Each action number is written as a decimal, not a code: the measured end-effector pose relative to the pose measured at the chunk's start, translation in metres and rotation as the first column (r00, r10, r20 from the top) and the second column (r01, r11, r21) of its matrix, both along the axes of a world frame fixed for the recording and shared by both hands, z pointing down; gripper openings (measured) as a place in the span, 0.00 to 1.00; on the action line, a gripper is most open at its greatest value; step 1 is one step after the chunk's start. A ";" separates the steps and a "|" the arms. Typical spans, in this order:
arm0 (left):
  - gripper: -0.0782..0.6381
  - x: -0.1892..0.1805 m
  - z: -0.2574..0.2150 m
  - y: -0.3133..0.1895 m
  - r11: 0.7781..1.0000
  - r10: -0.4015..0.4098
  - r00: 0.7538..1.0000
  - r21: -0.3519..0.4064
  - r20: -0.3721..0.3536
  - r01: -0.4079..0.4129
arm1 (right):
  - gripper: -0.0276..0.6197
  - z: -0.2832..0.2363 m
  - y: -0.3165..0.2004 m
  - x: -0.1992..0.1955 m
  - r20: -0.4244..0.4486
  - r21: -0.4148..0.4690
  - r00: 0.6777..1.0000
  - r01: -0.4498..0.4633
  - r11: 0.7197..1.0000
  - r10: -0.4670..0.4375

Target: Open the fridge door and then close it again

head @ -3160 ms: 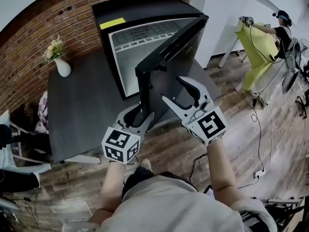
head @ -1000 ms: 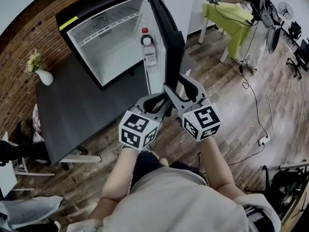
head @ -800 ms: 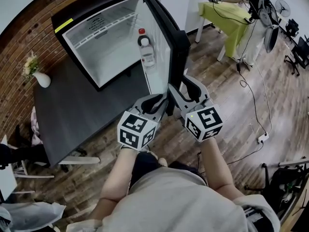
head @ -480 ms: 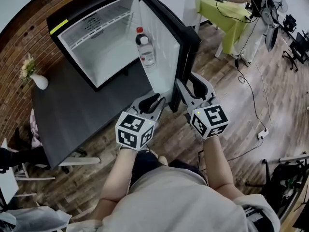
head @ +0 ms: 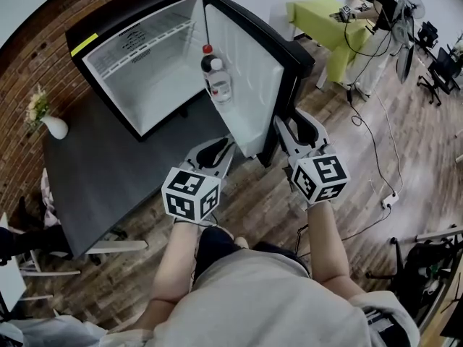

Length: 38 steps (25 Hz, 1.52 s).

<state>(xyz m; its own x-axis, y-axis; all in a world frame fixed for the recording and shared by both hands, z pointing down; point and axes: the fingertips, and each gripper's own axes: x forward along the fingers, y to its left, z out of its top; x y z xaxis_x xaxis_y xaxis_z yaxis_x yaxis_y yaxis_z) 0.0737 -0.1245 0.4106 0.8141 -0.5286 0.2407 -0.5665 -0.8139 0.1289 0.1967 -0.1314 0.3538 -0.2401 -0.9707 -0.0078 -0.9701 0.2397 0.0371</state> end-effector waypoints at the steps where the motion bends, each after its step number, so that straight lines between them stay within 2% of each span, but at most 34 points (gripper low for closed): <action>1: 0.20 -0.002 0.000 -0.002 1.000 -0.007 1.000 0.000 -0.004 0.007 | 0.27 0.000 -0.001 0.003 -0.001 -0.003 1.000 -0.010 1.000 0.010; 10: 0.20 -0.011 -0.001 -0.010 0.998 -0.059 0.998 -0.001 -0.009 0.059 | 0.26 0.001 -0.002 0.028 0.004 -0.007 0.998 -0.059 0.998 0.059; 24: 0.17 -0.029 0.012 -0.015 0.995 -0.085 0.996 -0.060 -0.012 0.084 | 0.26 0.003 -0.008 0.060 0.052 -0.010 0.993 -0.103 0.995 0.104; 38: 0.12 -0.047 0.011 -0.028 0.990 -0.135 0.991 -0.033 0.019 0.136 | 0.26 0.004 -0.010 0.068 0.071 -0.019 0.990 -0.120 0.993 0.121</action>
